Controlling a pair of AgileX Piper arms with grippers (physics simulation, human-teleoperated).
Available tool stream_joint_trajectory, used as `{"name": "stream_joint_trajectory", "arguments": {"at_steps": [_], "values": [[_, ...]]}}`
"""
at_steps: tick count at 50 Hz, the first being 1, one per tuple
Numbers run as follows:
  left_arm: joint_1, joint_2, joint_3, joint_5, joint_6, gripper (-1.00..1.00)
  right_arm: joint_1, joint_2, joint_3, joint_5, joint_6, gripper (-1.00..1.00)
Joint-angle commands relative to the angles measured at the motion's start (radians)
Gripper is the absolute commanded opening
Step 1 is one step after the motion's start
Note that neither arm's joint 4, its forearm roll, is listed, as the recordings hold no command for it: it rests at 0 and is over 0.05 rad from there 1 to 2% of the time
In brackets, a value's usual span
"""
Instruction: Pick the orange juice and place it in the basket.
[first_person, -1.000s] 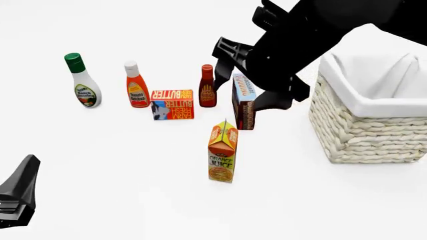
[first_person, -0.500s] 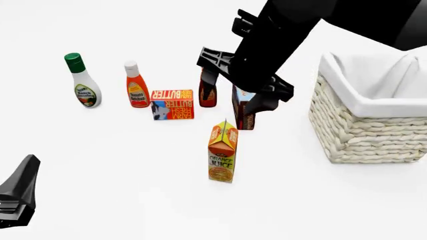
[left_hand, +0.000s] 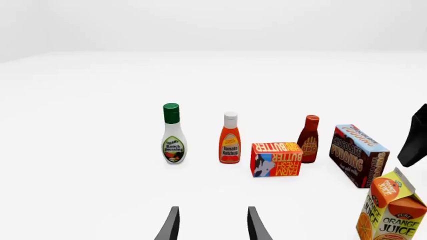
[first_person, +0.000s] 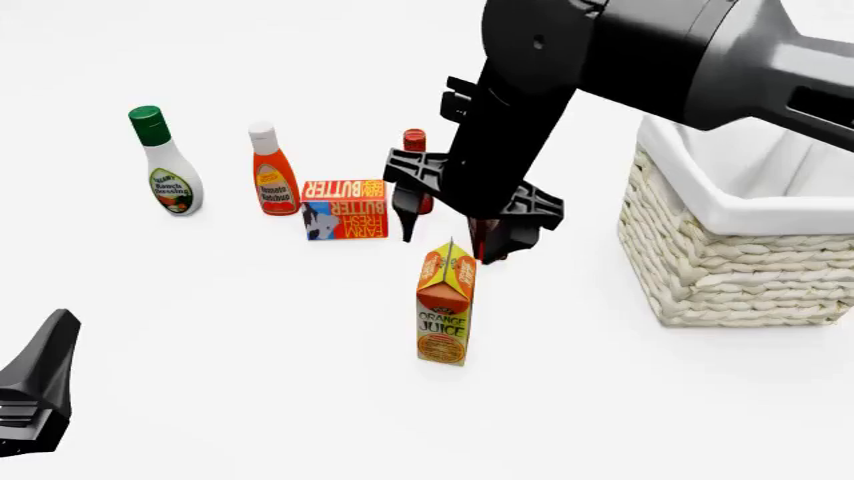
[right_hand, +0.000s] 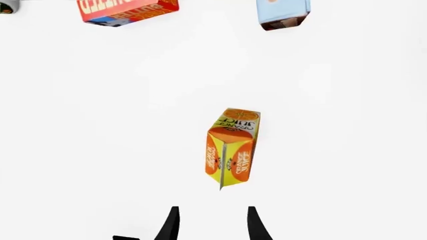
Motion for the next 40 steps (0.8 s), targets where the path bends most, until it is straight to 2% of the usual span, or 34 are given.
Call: {"name": "stream_joint_trajectory", "arguments": {"at_steps": [1,9,40], "values": [[0.000,0.000,0.000,0.000,0.000,1.00,-0.004,0.031,-0.005,0.003,-0.017,1.00],[0.000,0.000,0.000,0.000,0.000,1.00,-0.020,0.041,0.005,0.003,-0.034,1.00],[0.000,0.000,0.000,0.000,0.000,1.00,-0.016,0.048,0.021,0.003,-0.039,1.00]]}}
